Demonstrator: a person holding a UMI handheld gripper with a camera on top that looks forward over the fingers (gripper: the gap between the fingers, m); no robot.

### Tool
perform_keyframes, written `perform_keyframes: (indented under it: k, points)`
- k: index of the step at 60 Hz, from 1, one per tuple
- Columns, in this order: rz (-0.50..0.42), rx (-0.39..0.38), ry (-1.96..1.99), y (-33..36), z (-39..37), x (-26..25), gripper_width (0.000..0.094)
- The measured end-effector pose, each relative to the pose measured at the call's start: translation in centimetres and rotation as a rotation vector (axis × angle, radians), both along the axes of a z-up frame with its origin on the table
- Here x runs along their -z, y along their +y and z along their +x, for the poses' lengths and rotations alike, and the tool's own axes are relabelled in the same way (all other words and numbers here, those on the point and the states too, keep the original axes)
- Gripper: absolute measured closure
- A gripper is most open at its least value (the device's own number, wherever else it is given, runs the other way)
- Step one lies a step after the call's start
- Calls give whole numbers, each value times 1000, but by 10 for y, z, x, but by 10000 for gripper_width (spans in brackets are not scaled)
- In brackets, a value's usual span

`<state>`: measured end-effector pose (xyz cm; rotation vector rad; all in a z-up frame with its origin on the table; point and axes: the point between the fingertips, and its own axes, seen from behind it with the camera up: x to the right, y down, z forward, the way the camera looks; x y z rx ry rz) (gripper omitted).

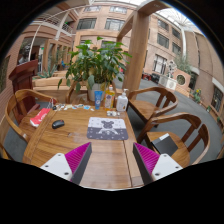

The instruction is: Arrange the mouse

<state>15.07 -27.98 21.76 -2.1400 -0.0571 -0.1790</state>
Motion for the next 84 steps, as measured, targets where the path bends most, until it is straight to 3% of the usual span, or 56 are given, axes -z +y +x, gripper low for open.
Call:
perform_keyframes:
  k: [14, 26, 37, 51, 64, 75, 80, 84]
  points:
    - [-72, -30, 29, -4, -34, 80, 84]
    - [-104, -204, 110, 7, -154, 142, 85]
    - [-79, -317, 184, 67, -269, 169, 80]
    - [-105, -297, 225, 174, -340, 199, 79]
    - [-149, -256, 257, 238, -357, 227, 88]
    - [-128, -230, 216, 284, -363, 228, 96]
    - [-126, -209, 169, 302, -362, 231, 153]
    - [-123, -187, 125, 313, -361, 233, 271]
